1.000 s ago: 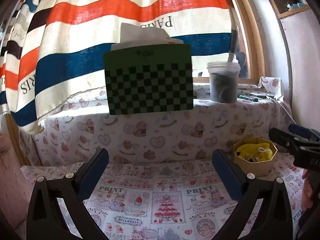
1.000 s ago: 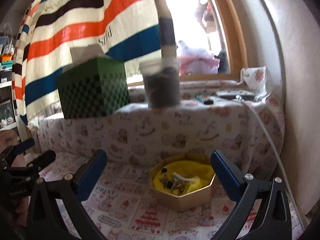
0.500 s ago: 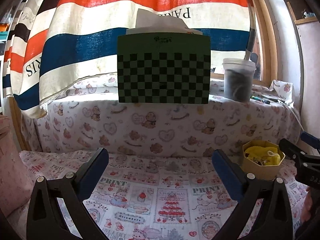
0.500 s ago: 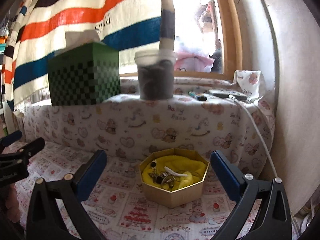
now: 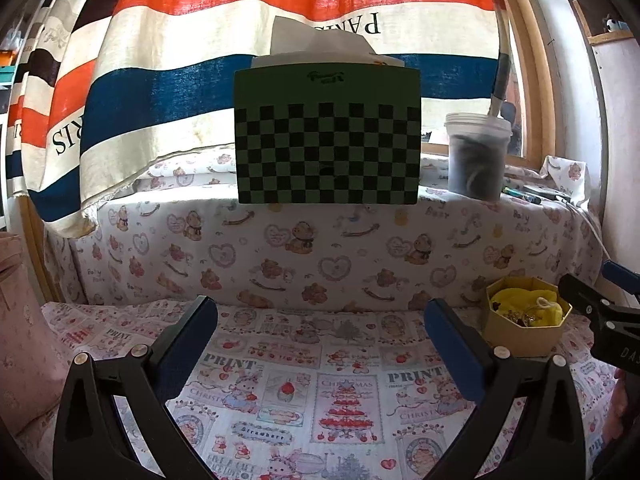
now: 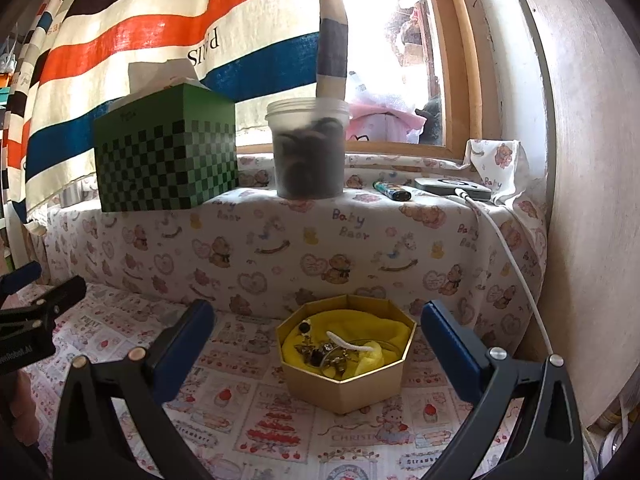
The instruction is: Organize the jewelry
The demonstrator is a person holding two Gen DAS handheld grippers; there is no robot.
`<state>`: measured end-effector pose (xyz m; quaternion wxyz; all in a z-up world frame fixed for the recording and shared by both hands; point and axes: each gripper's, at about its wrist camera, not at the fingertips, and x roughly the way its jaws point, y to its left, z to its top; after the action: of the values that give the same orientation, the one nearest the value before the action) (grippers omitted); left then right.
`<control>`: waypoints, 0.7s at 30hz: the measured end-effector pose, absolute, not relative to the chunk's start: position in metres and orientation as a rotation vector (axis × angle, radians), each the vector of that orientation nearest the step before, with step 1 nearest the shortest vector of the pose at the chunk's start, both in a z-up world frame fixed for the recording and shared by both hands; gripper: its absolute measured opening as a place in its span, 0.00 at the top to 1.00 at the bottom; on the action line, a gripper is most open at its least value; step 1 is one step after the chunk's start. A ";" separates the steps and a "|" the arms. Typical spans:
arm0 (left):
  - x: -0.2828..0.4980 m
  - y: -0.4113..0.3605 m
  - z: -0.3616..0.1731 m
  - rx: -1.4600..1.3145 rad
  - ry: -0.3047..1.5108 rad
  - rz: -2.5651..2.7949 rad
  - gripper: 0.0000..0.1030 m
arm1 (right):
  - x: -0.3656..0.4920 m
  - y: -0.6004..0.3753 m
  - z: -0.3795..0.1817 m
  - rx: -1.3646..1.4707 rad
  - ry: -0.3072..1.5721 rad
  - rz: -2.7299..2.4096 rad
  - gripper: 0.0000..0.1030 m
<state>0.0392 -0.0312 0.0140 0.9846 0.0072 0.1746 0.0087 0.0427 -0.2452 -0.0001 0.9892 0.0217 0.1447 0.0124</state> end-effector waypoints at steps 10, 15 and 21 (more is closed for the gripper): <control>0.039 -0.032 0.014 0.017 0.354 0.010 0.00 | 0.043 -0.243 0.000 0.031 0.295 0.032 0.00; 0.038 -0.033 0.014 0.022 0.353 0.009 0.00 | 0.044 -0.243 0.000 0.028 0.298 0.036 0.00; 0.038 -0.032 0.014 0.017 0.353 0.018 0.00 | 0.044 -0.242 0.000 0.028 0.298 0.035 0.00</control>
<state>0.0378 -0.0324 0.0142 0.9844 0.0085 0.1757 0.0090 0.0440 -0.2425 -0.0002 0.9887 0.0139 0.1484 0.0176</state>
